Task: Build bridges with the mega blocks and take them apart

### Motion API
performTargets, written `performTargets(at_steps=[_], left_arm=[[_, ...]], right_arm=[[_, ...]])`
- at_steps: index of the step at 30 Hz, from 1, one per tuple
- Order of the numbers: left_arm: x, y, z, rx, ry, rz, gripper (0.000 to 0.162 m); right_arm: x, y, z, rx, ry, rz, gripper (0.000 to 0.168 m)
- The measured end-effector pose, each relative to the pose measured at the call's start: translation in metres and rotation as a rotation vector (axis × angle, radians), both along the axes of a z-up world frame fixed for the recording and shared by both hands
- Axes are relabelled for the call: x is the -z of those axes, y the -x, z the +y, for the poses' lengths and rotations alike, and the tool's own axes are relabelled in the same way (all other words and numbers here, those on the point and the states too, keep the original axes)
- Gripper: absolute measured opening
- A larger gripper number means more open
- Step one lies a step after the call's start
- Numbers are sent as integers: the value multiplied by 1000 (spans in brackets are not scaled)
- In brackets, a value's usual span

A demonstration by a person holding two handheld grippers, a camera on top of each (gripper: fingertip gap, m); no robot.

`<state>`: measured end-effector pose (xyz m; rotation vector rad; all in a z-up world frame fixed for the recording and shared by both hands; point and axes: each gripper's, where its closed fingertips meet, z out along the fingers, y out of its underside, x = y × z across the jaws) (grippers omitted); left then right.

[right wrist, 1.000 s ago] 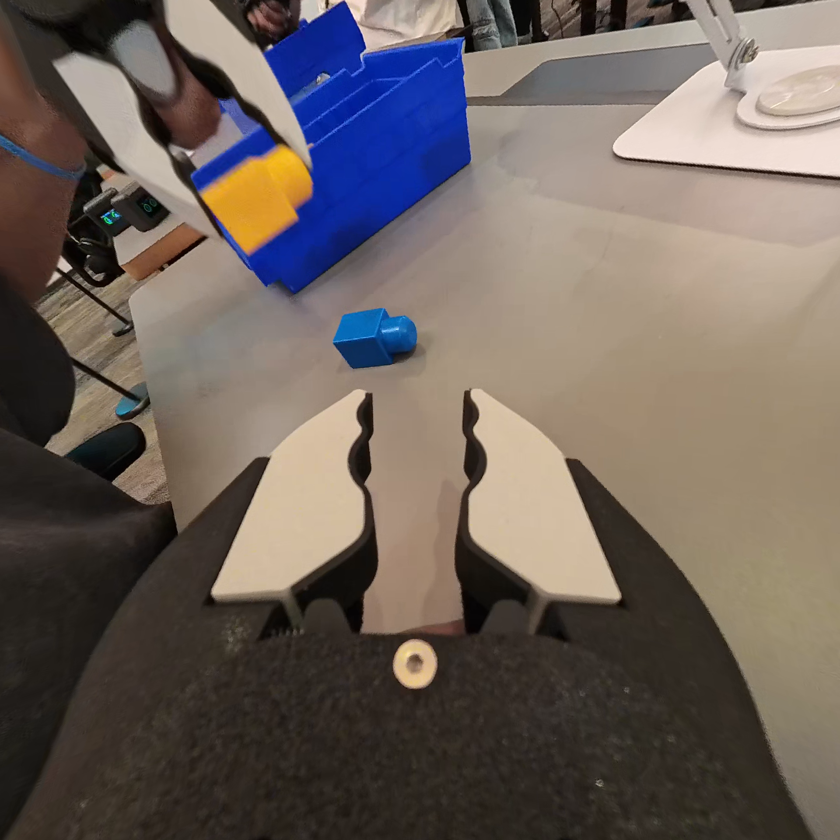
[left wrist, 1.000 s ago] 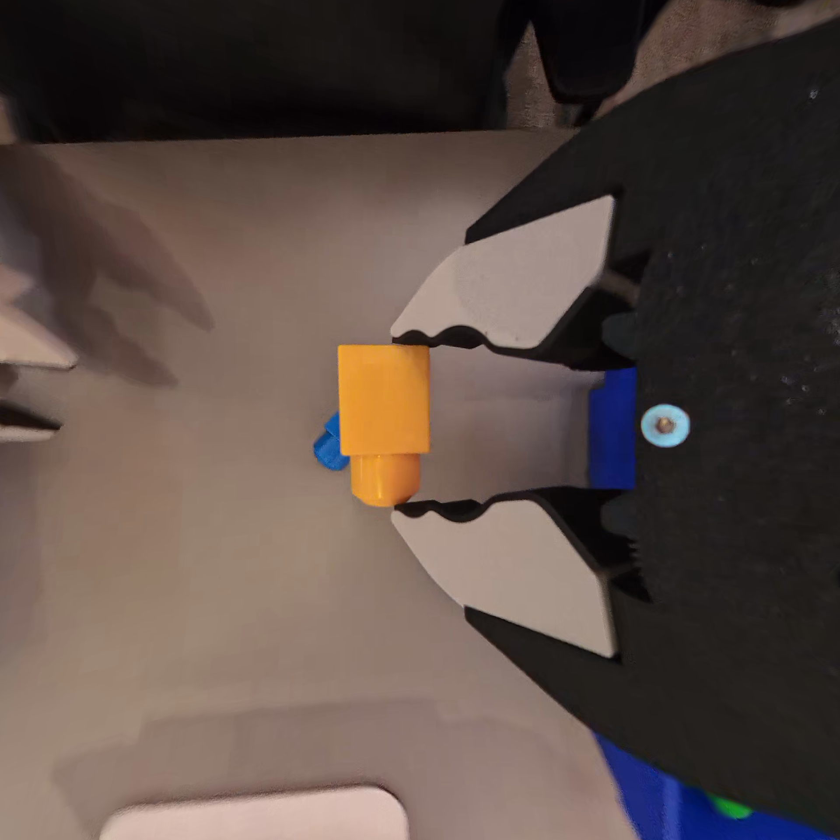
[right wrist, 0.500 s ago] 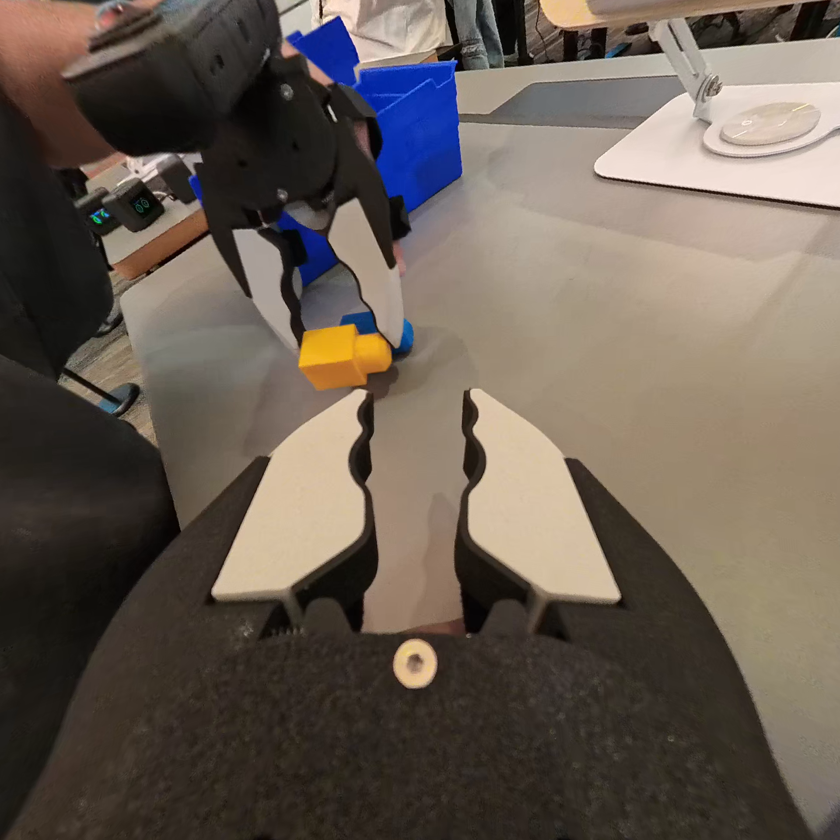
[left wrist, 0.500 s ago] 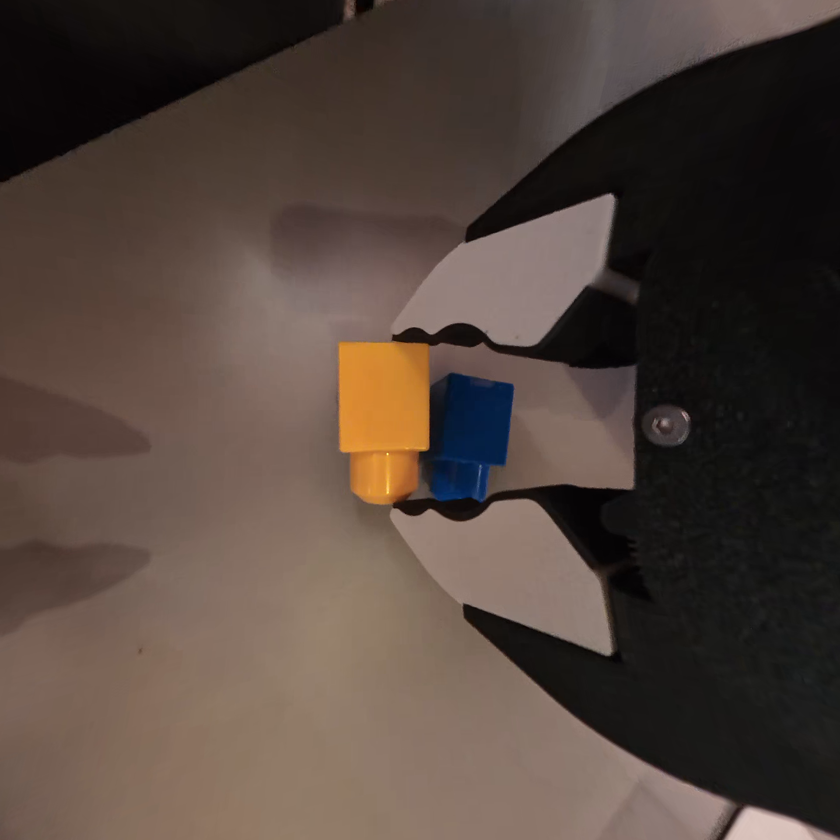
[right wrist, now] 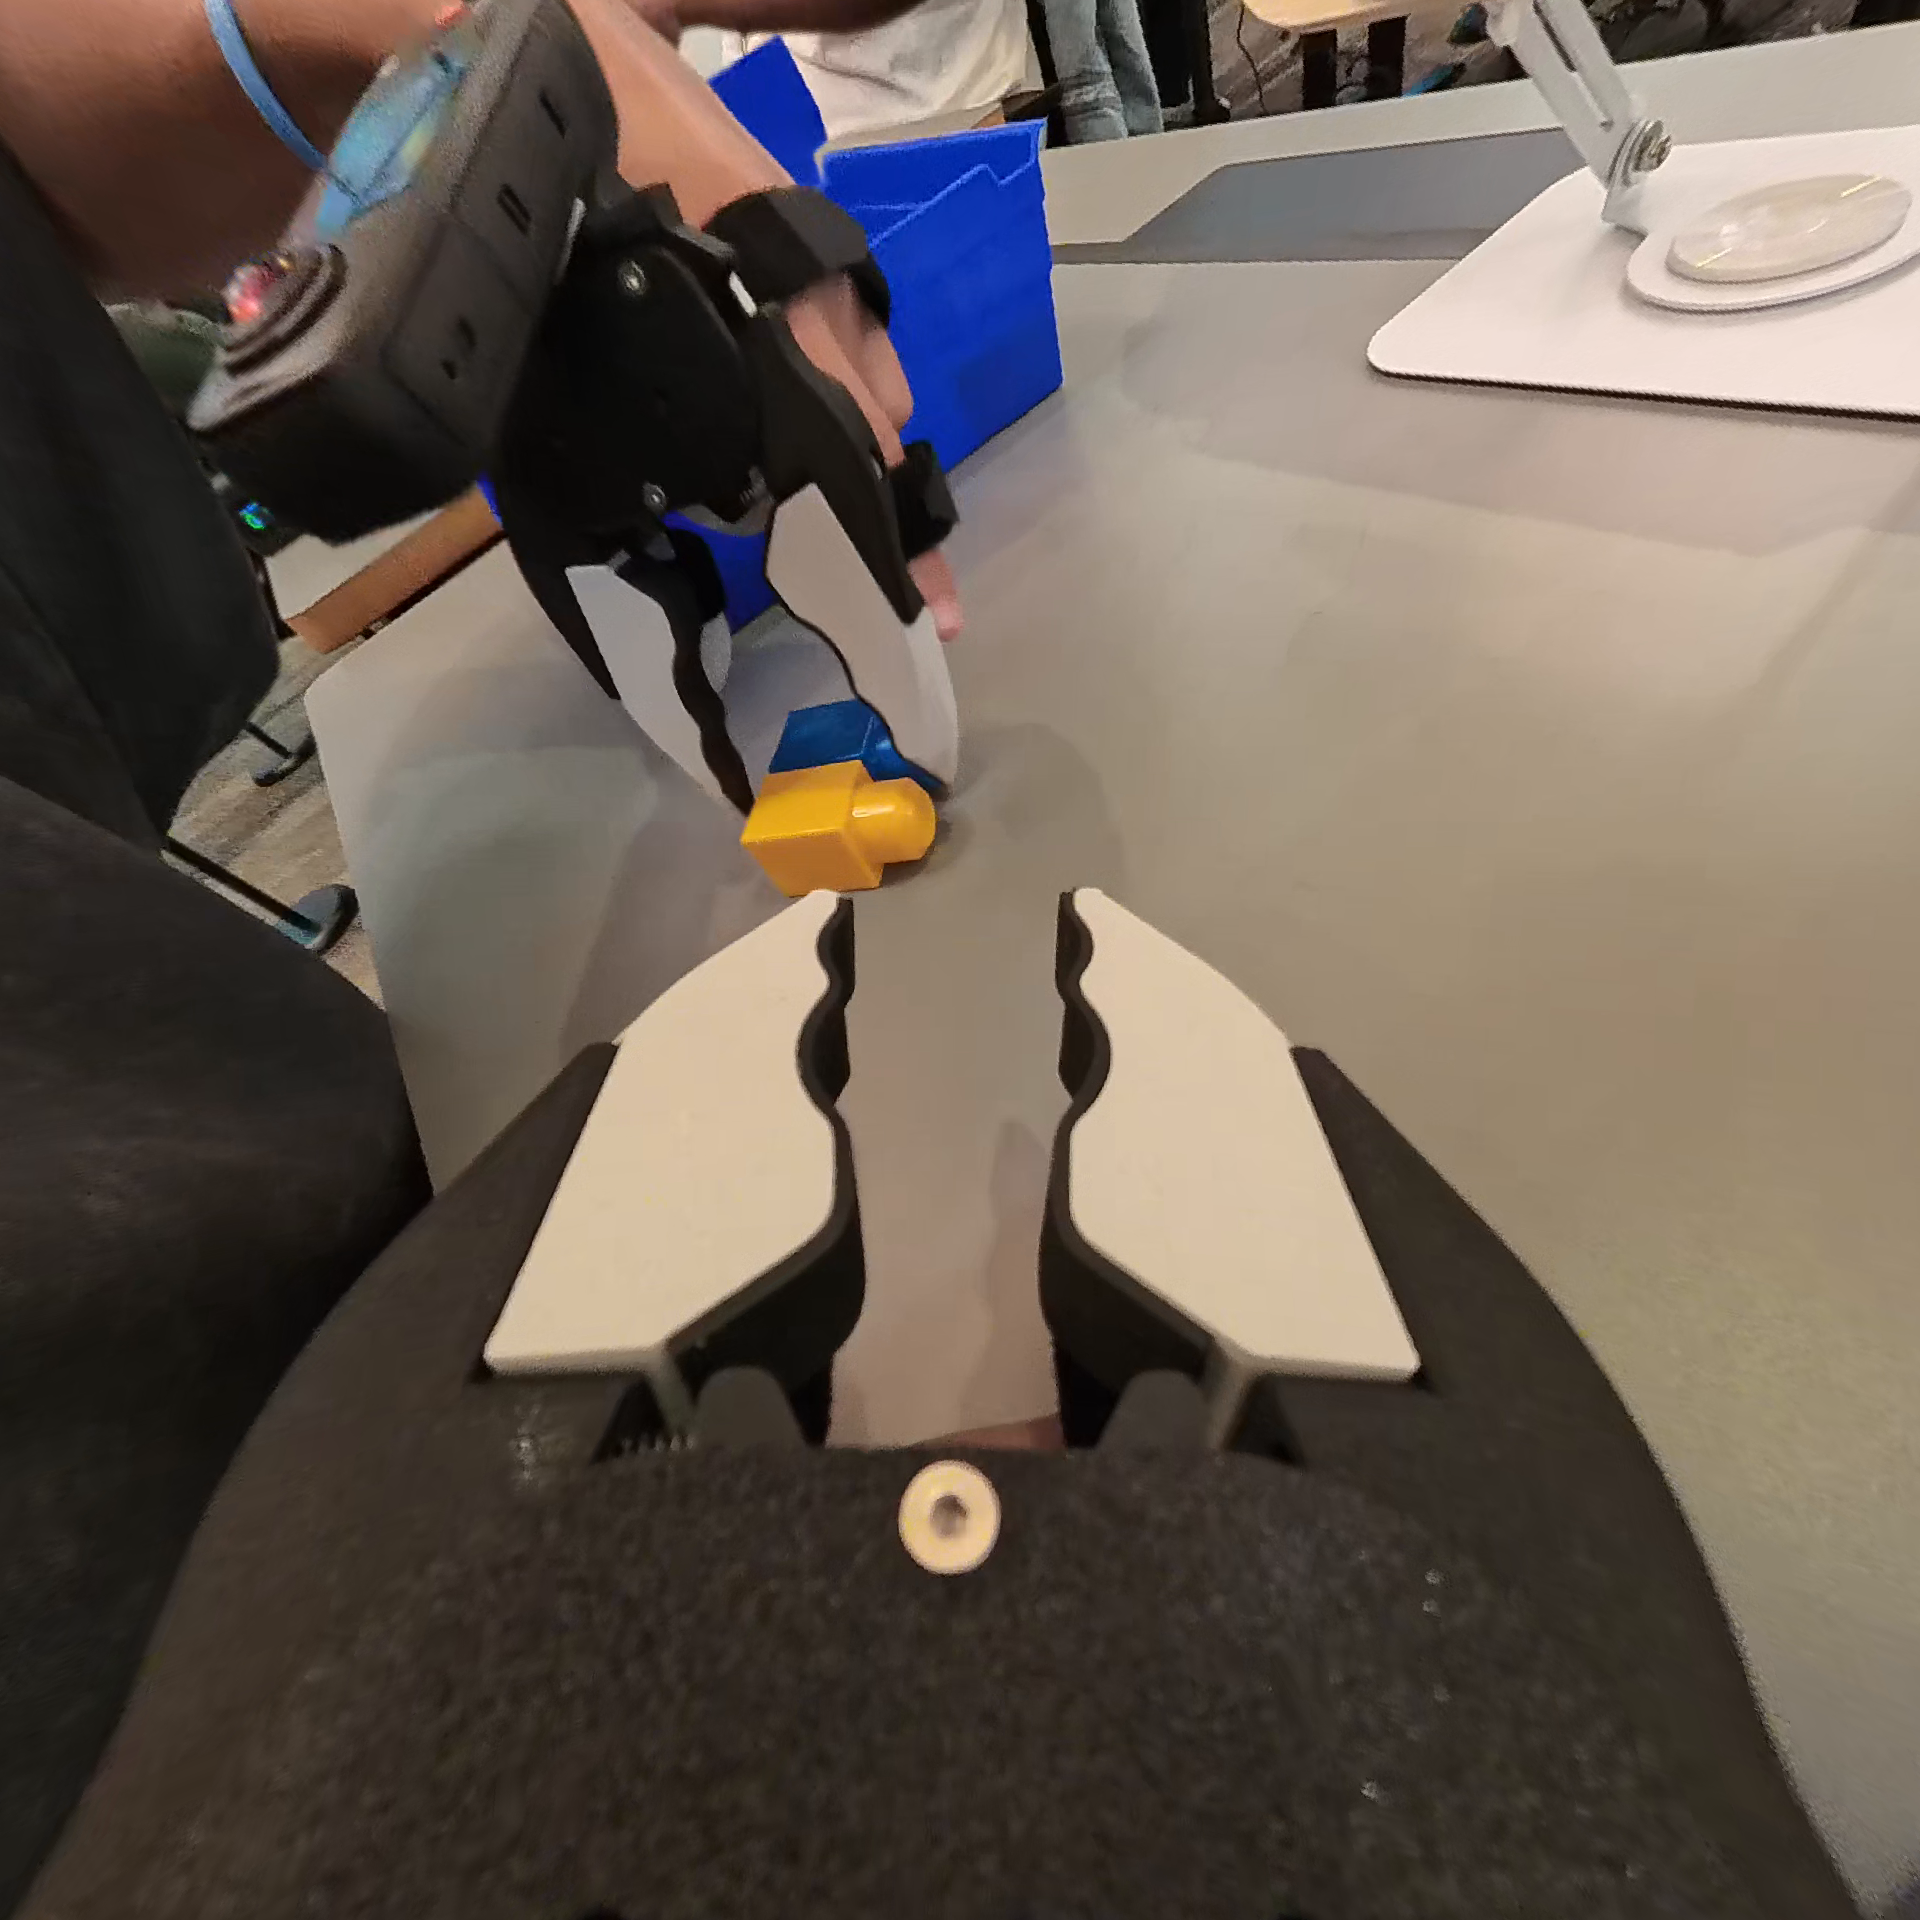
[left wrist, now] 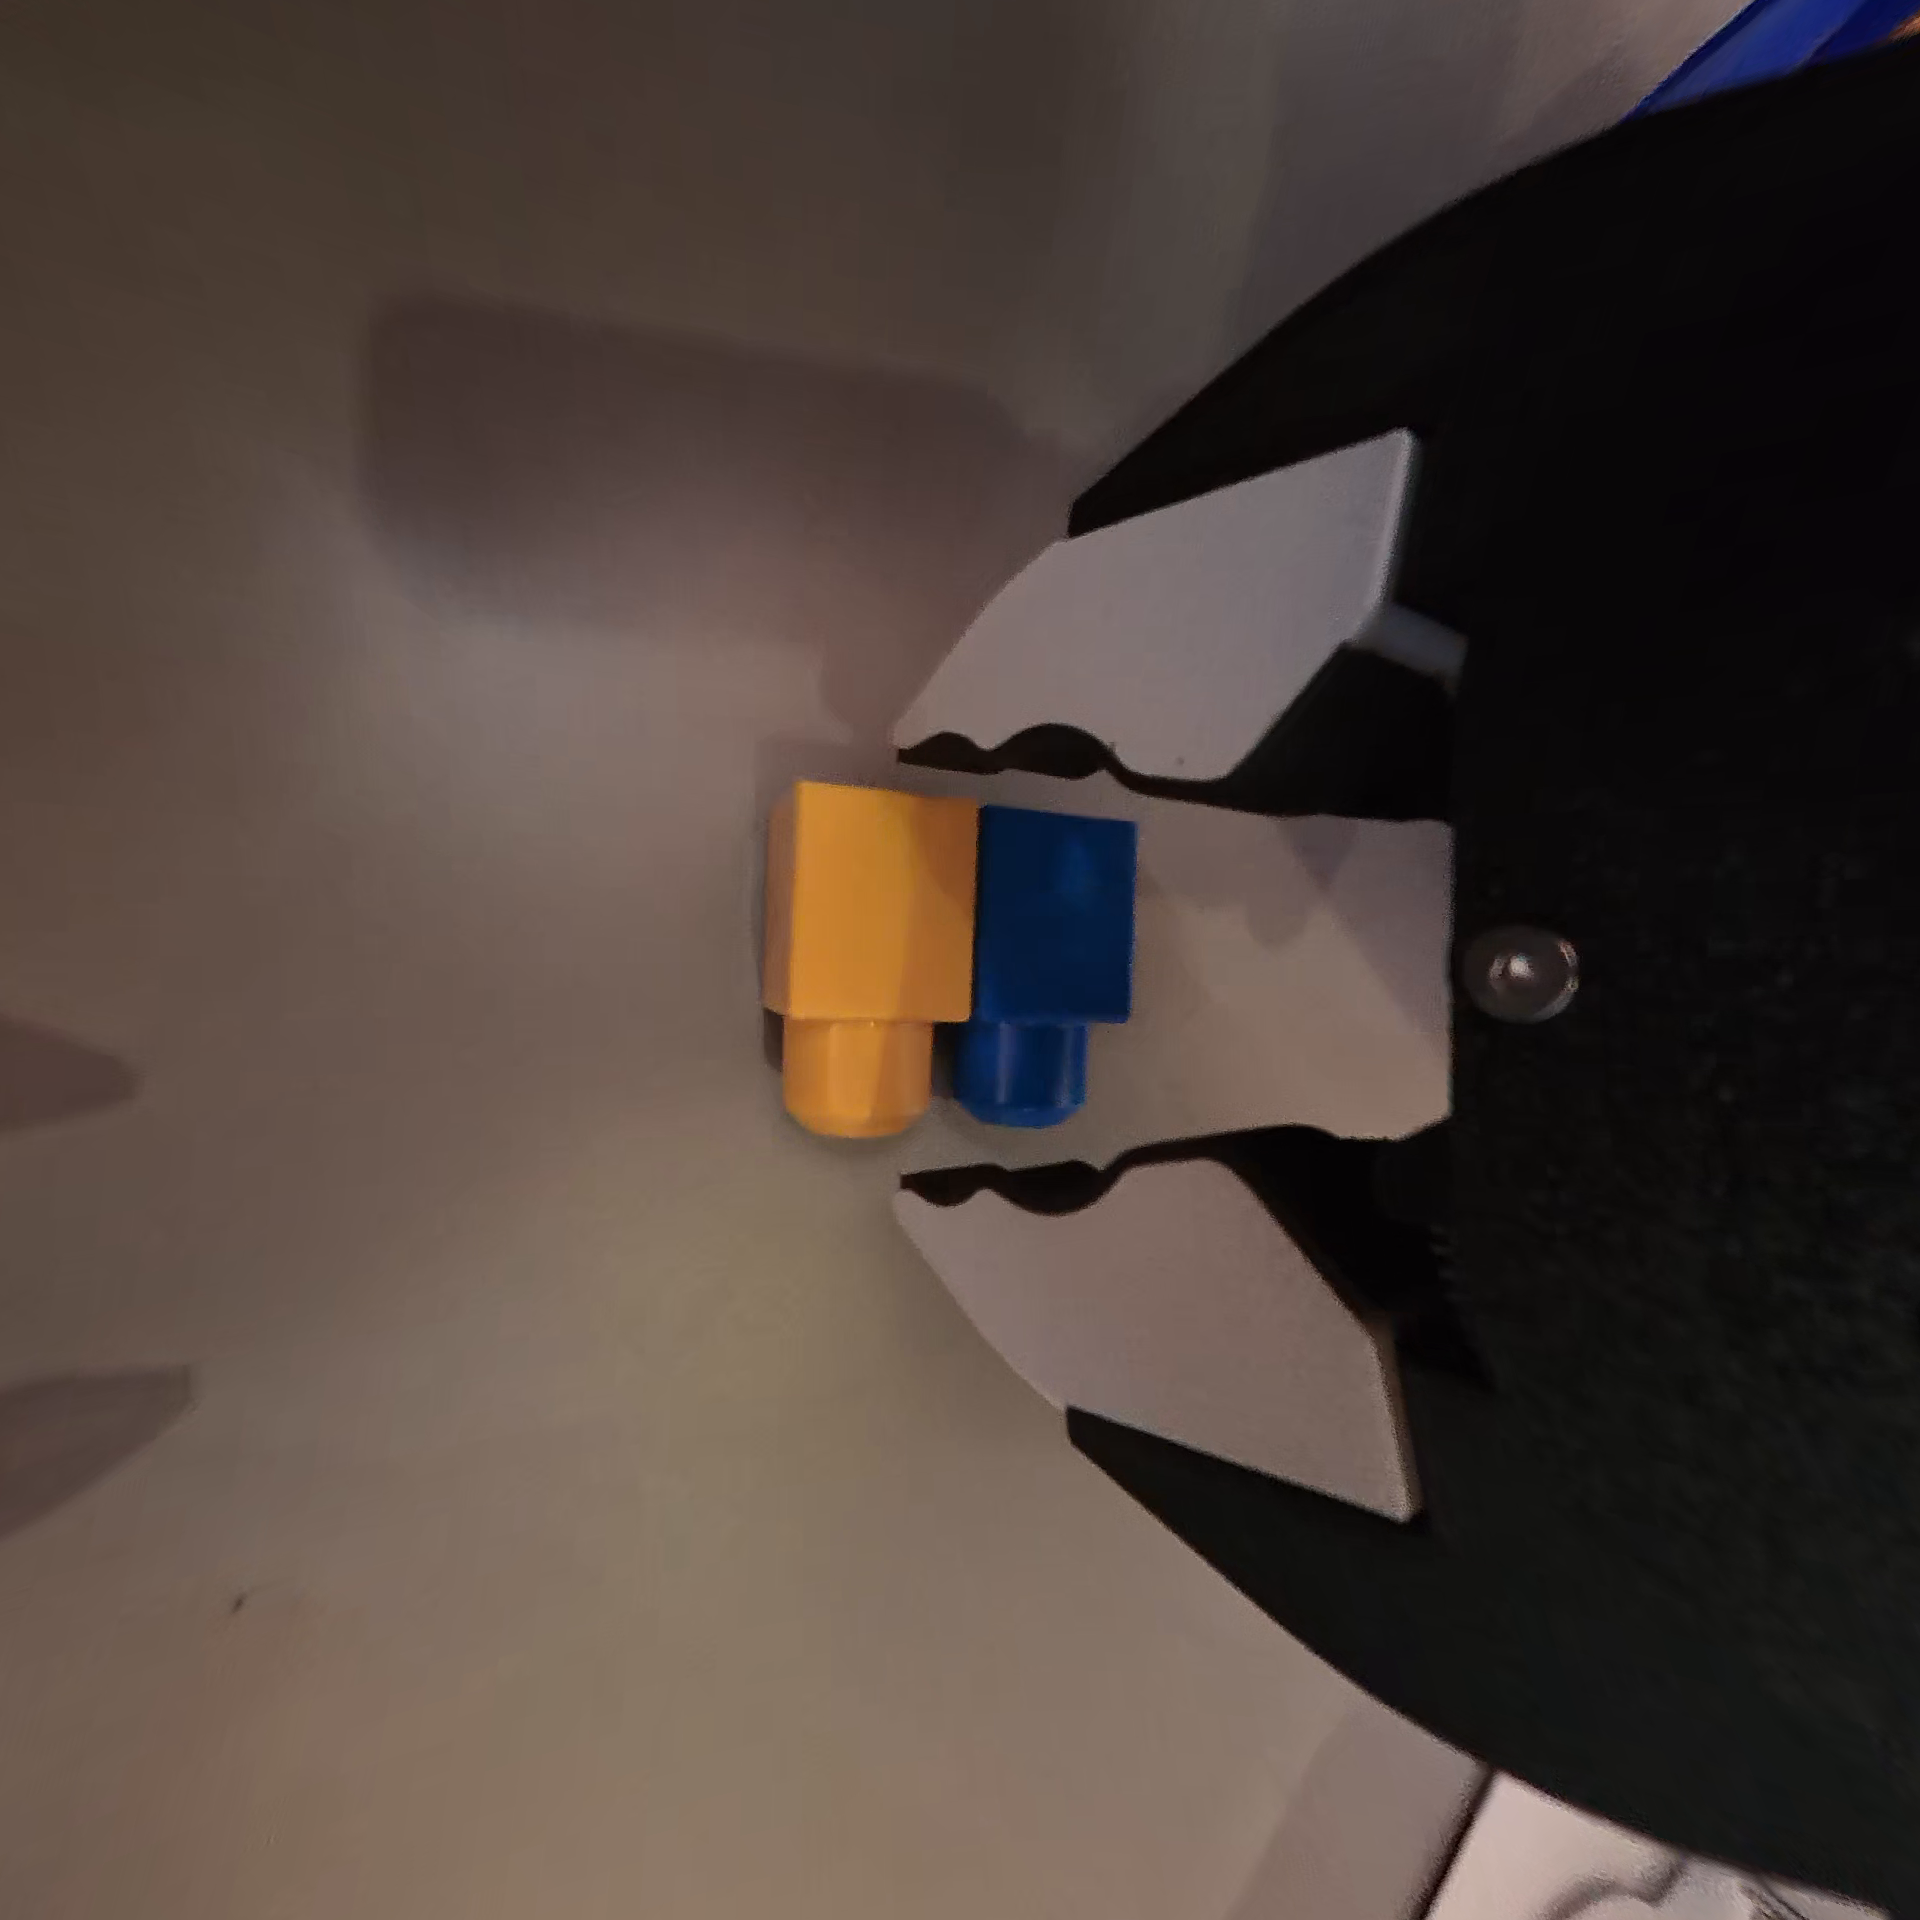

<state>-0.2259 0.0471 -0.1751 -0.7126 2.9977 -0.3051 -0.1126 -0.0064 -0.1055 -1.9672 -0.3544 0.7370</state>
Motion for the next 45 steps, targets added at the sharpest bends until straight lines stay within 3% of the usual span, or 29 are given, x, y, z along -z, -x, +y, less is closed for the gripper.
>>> performTargets(at_steps=[3,6,9,12,14,19,21,24,28,33,36,41,45], left_arm=[[-11,8,6,-52,-21,-5,80],[-36,21,22,-173,-54,-56,74],[-86,21,30,-459,50,-239,76],[-140,34,38,-787,208,-536,75],[-161,59,46,-1030,307,-725,81],[-159,141,52,-1620,517,-1083,81],[-160,166,45,-1750,588,-1235,81],[-156,196,47,-1932,566,-1371,85],[-151,209,86,-2074,393,-1330,92],[-118,196,187,-2150,109,-1049,93],[-88,175,239,-2186,144,-922,82],[-44,148,294,-2265,241,-741,87],[-32,155,320,-2306,104,-713,81]], right_arm=[[1,2,0,-10,10,15,37],[0,2,-1,-15,9,26,37],[-1,3,-3,-20,6,39,37],[-1,3,-2,-25,11,45,37],[-1,4,0,-28,12,42,37],[1,10,5,-46,25,42,37],[3,15,6,-57,30,43,37],[8,24,5,-83,48,42,37],[10,35,2,-116,54,42,37],[7,37,-5,-119,39,26,36],[4,33,-7,-101,28,21,36],[1,25,-10,-75,17,13,36],[2,21,-10,-61,16,1,36]])
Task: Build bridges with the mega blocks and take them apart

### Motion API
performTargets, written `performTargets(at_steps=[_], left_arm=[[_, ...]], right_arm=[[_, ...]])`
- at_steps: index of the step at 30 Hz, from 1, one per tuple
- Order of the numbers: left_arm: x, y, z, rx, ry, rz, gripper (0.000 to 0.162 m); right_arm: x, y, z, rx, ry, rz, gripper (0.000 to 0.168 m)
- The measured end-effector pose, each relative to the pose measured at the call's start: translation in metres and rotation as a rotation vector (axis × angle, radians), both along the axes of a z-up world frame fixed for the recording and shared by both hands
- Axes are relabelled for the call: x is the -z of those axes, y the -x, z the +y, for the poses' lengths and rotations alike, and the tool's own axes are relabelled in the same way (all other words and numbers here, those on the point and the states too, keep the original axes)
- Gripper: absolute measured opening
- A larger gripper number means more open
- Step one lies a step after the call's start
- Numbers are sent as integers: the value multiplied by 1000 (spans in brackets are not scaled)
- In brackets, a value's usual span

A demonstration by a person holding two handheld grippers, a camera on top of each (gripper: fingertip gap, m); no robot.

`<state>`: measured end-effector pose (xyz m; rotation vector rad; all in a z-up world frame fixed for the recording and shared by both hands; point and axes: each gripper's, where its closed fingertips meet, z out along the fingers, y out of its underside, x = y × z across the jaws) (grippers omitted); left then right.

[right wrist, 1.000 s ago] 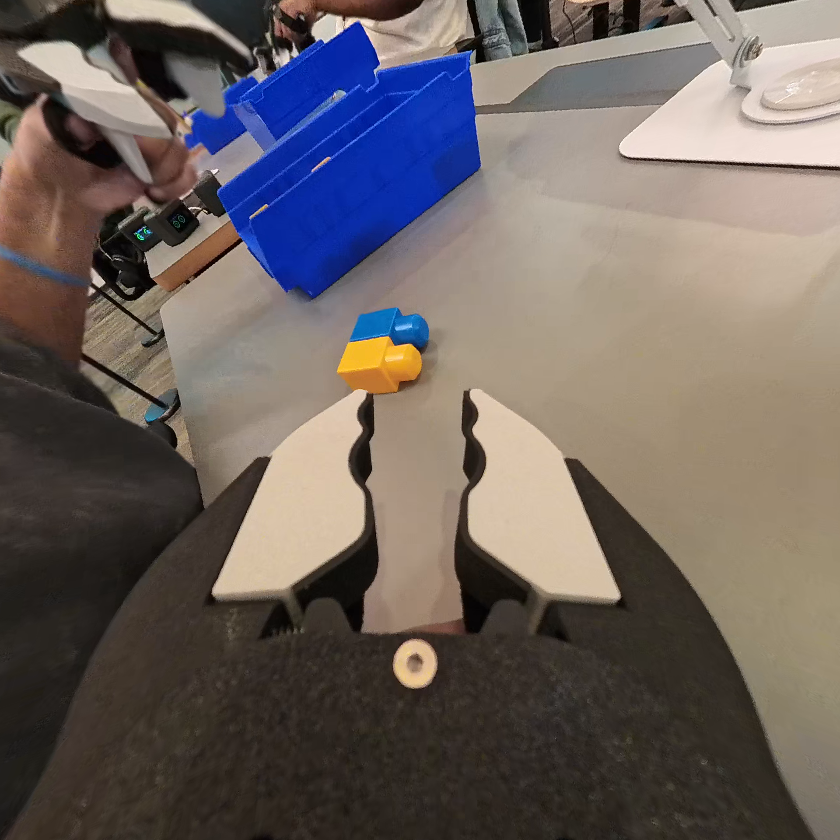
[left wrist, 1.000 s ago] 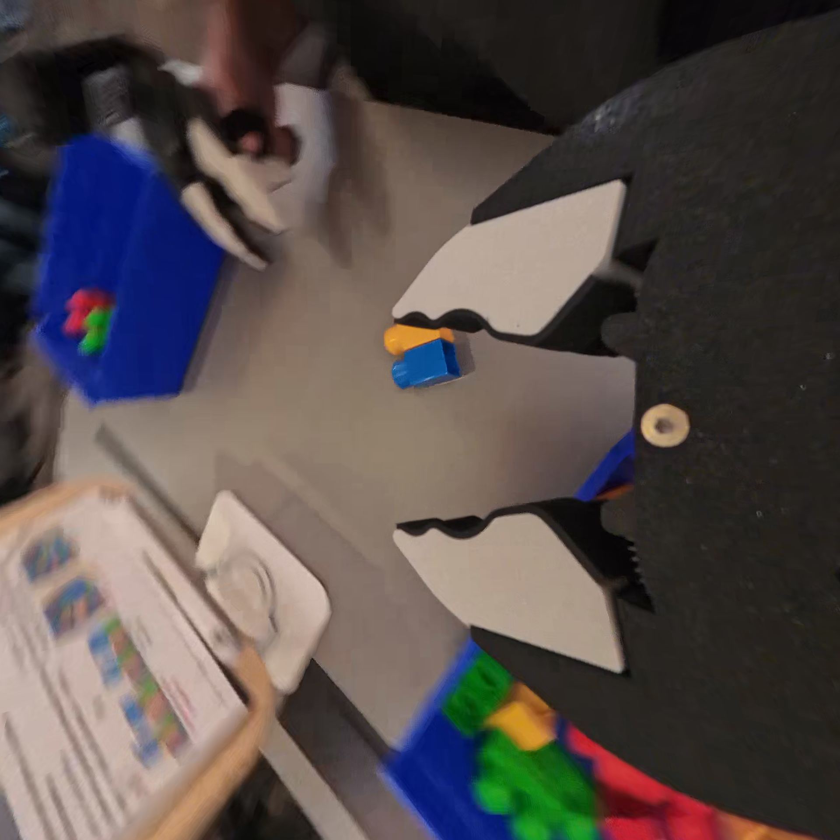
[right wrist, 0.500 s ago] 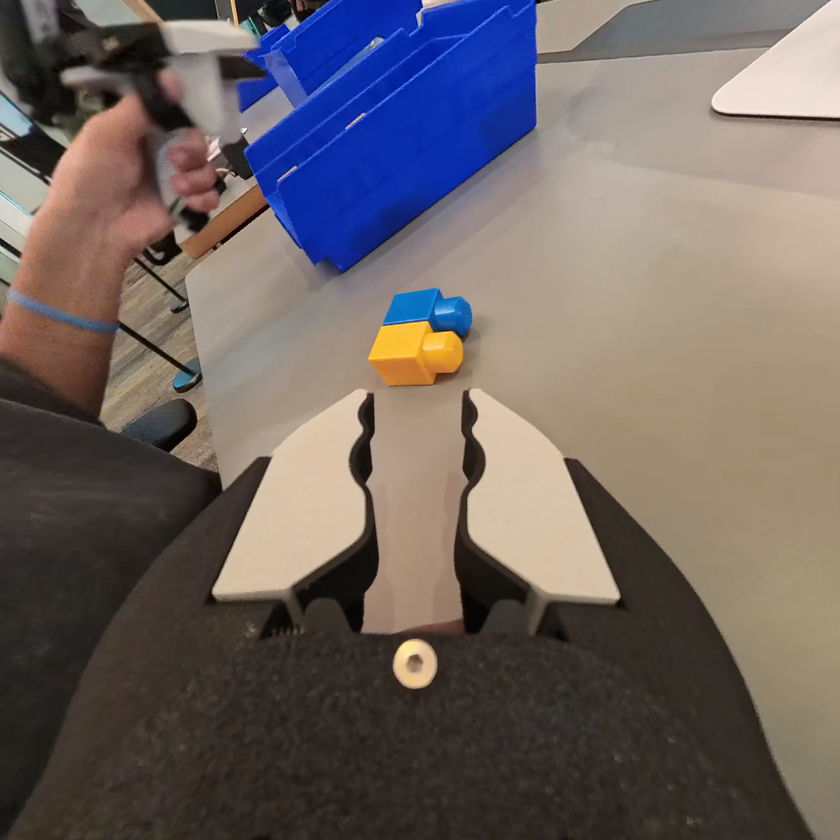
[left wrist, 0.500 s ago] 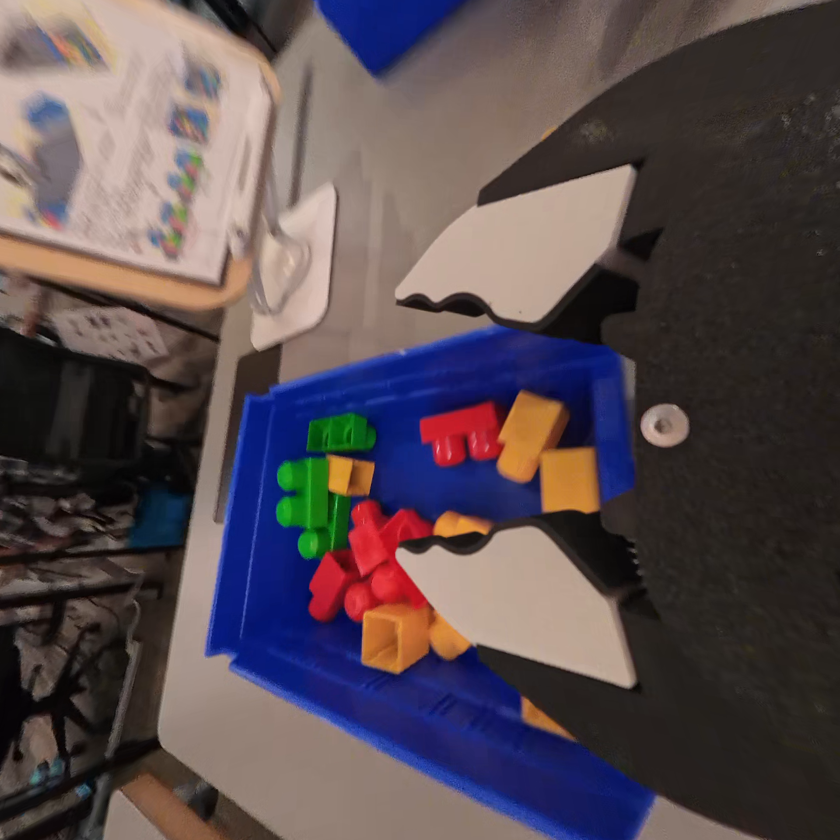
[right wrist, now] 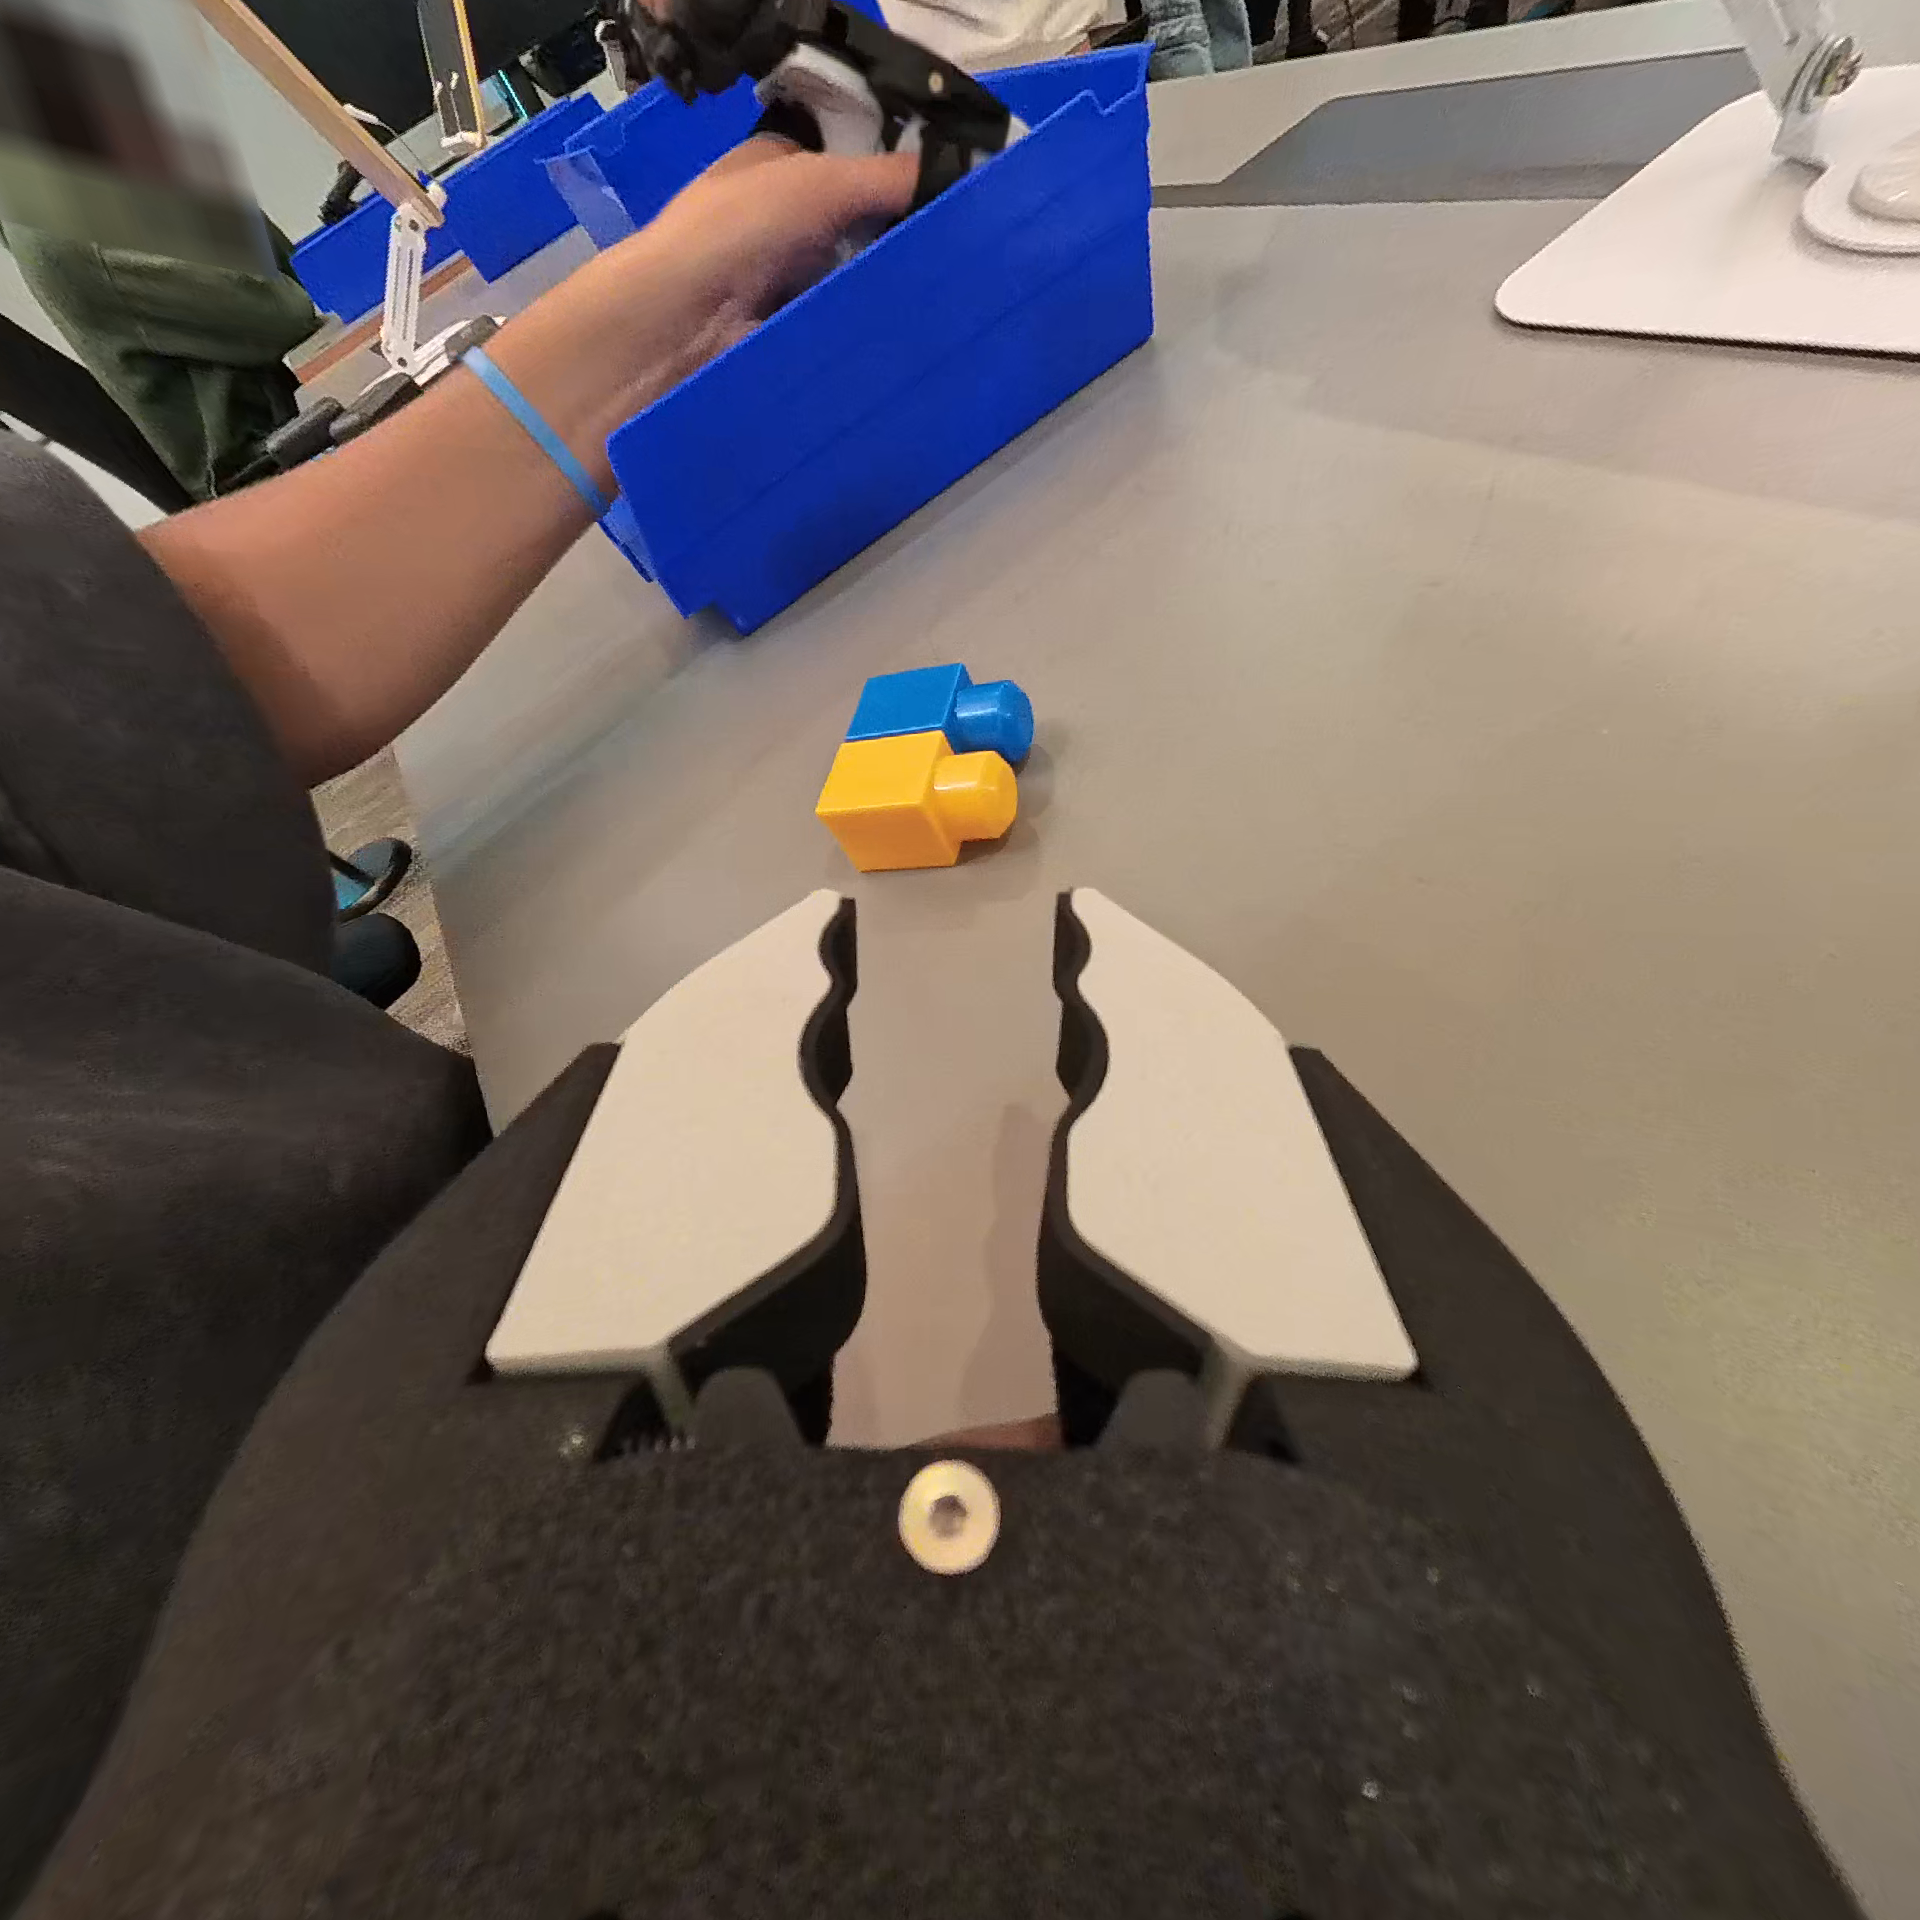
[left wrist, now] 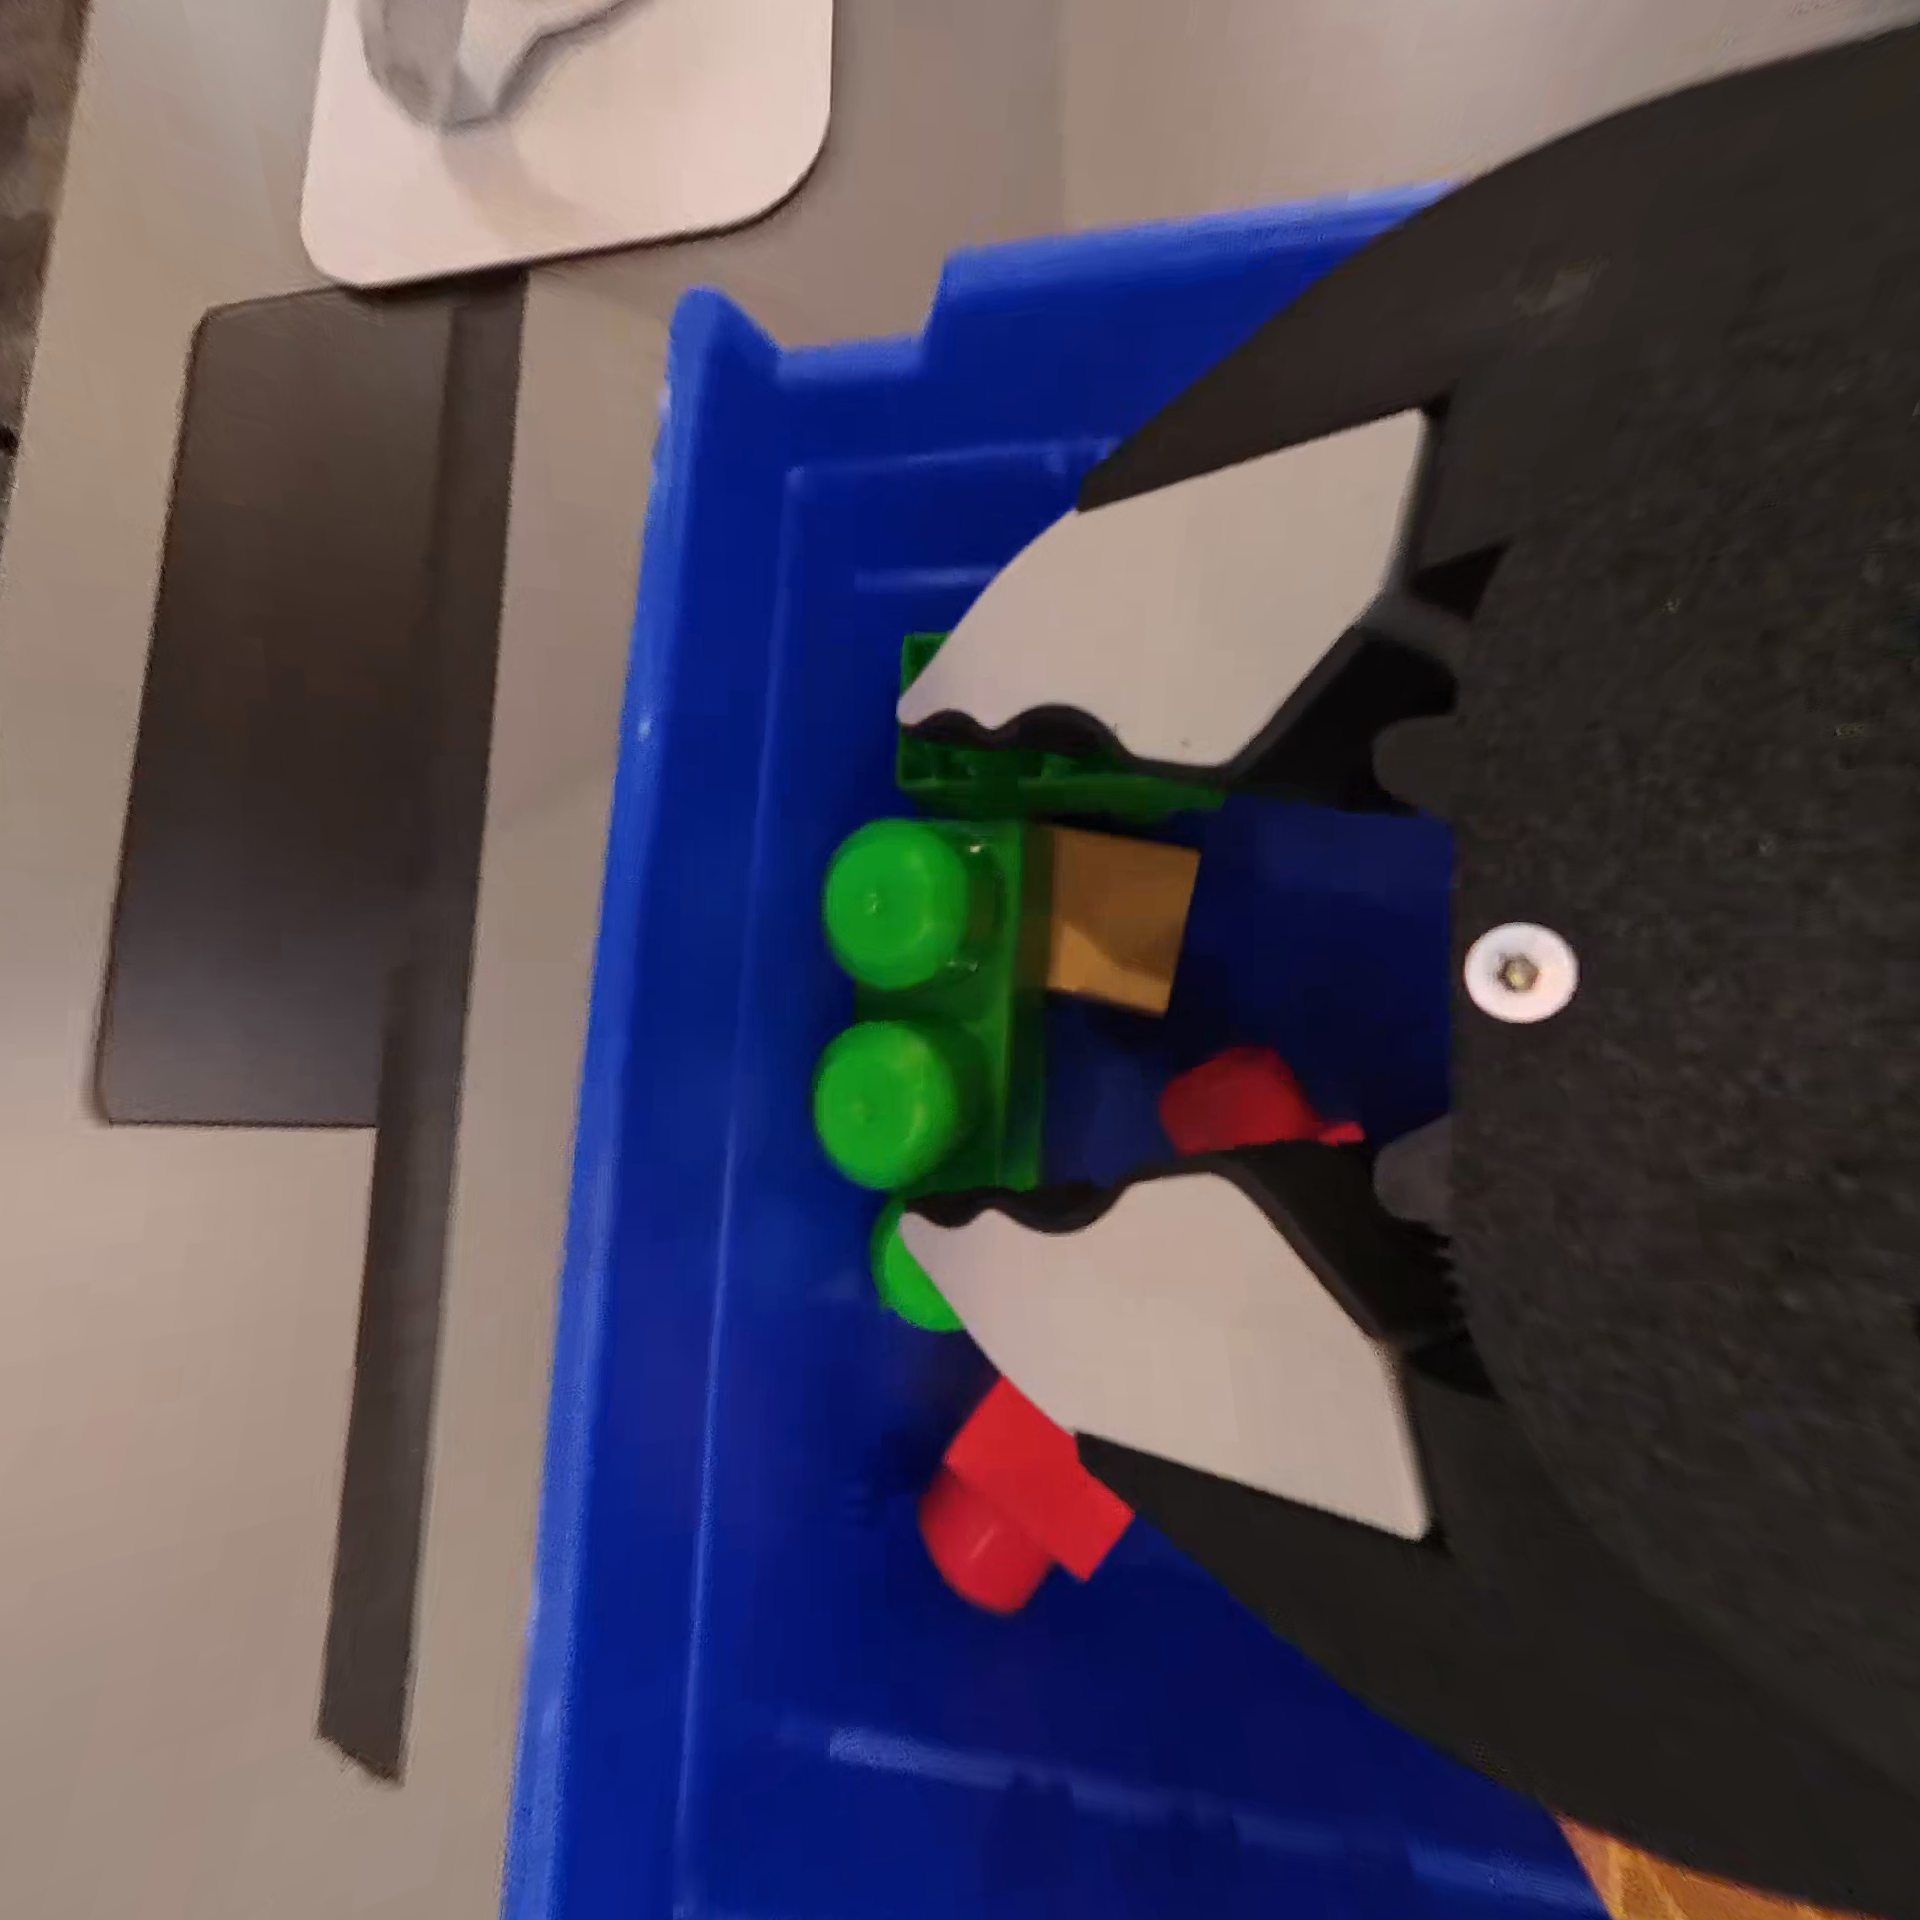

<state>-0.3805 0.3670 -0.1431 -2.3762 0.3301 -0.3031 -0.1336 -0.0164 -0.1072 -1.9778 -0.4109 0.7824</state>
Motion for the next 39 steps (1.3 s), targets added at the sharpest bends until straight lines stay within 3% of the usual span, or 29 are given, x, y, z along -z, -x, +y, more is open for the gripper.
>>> performTargets(at_steps=[1,2,7,9,13,16,18,21,27,32,35,39], left_arm=[[2,2,2,-11,1,23,68],[3,4,3,-17,-5,42,65],[-6,9,-9,26,2,43,65],[-29,14,-21,49,-52,41,64],[-102,13,-66,146,-211,2,64],[-147,-19,-119,289,-290,-61,64],[-157,-59,-157,431,-291,-88,64],[-141,-126,-202,621,-269,-59,64],[-50,-237,-229,823,-164,52,65],[2,-274,-217,876,-88,97,64],[17,-288,-218,902,-44,66,64],[31,-294,-215,890,-56,148,65]], right_arm=[[0,0,0,0,2,0,36],[1,-1,0,0,3,0,36],[1,1,0,-8,7,3,36],[1,1,0,-9,5,0,36],[1,0,-1,-5,4,5,36],[1,-3,-1,1,3,1,36],[1,-4,-1,5,2,1,35],[1,-6,-1,6,0,0,35],[-2,-11,-4,18,-11,-6,35],[-5,-18,-5,35,-20,5,35],[-5,-20,-6,35,-19,7,35],[-4,-20,-6,31,-16,9,35]])
